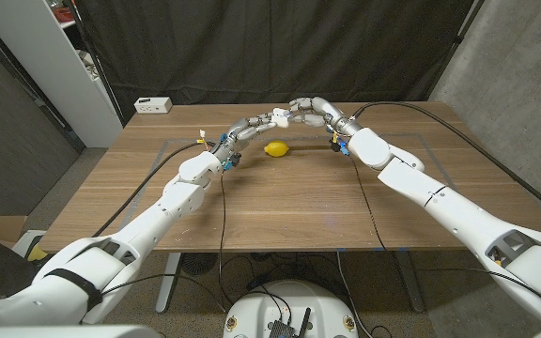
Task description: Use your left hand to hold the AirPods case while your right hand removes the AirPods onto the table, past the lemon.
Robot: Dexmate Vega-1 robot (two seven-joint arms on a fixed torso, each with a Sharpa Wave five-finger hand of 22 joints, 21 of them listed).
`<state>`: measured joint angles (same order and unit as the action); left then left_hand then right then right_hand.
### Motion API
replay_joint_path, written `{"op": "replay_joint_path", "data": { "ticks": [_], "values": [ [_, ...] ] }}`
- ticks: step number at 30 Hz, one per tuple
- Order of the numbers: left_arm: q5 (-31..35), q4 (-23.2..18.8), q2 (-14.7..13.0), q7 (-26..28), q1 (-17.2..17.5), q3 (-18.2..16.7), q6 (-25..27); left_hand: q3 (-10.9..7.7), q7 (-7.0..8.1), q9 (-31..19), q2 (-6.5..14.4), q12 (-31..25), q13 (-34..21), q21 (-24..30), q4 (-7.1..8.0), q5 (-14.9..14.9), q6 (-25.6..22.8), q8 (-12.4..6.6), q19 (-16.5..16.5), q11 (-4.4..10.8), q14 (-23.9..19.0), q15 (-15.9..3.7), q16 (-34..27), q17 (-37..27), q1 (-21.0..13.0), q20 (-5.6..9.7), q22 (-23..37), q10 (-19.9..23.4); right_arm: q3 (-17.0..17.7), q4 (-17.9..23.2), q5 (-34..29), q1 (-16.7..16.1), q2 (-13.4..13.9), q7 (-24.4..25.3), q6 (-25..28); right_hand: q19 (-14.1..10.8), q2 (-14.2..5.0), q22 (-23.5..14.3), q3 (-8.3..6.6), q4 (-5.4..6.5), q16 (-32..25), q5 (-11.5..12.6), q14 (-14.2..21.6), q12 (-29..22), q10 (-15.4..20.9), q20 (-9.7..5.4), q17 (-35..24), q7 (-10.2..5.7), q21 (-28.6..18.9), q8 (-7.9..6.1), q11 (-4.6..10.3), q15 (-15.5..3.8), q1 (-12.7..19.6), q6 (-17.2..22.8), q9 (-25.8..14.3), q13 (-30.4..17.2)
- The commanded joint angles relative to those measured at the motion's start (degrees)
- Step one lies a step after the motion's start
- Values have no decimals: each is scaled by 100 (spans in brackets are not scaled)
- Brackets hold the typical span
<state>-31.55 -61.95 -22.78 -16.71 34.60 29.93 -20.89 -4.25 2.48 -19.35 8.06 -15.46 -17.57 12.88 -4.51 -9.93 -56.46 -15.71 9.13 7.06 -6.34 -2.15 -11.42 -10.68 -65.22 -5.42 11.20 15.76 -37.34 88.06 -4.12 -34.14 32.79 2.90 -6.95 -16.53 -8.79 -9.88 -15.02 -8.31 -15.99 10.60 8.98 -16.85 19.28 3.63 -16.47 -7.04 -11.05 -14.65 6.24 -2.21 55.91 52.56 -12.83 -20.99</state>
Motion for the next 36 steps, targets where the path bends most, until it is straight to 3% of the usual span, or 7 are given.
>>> {"op": "replay_joint_path", "data": {
  "ticks": [1,22,36],
  "values": [
    [3,17,25,22,14,8,-12,-204,296,-738,70,9,-10,26,-48,-37,-351,-42,11,31,7,-241,-3,-4,-15,-2,1,8,51,-97,85,-35,-46,104,-172,-85,11,-5,-26,-39,-70,14,136,-73,183,-44,-2,-5,-49,-88,-4,-581,83,120,-66,-18],
    [12,10,18,14,0,23,33,-242,298,-752,83,16,-10,26,-81,-37,-332,-32,11,14,14,-230,-2,-5,10,-13,2,-4,289,-125,443,-211,-136,297,-446,-214,2,-4,-18,-18,-132,14,262,-70,195,-119,5,8,-73,-150,35,-643,120,175,-177,-41],
    [64,-2,19,29,-18,51,22,-255,297,-756,75,17,-10,27,-97,-35,-333,-27,12,7,16,-230,-1,-5,37,-11,2,-5,747,99,1573,-563,-82,67,-371,-223,-10,-4,-1,10,-142,10,250,-45,145,-118,0,-14,-62,-140,4,-614,104,105,-230,-55]
  ]
}}
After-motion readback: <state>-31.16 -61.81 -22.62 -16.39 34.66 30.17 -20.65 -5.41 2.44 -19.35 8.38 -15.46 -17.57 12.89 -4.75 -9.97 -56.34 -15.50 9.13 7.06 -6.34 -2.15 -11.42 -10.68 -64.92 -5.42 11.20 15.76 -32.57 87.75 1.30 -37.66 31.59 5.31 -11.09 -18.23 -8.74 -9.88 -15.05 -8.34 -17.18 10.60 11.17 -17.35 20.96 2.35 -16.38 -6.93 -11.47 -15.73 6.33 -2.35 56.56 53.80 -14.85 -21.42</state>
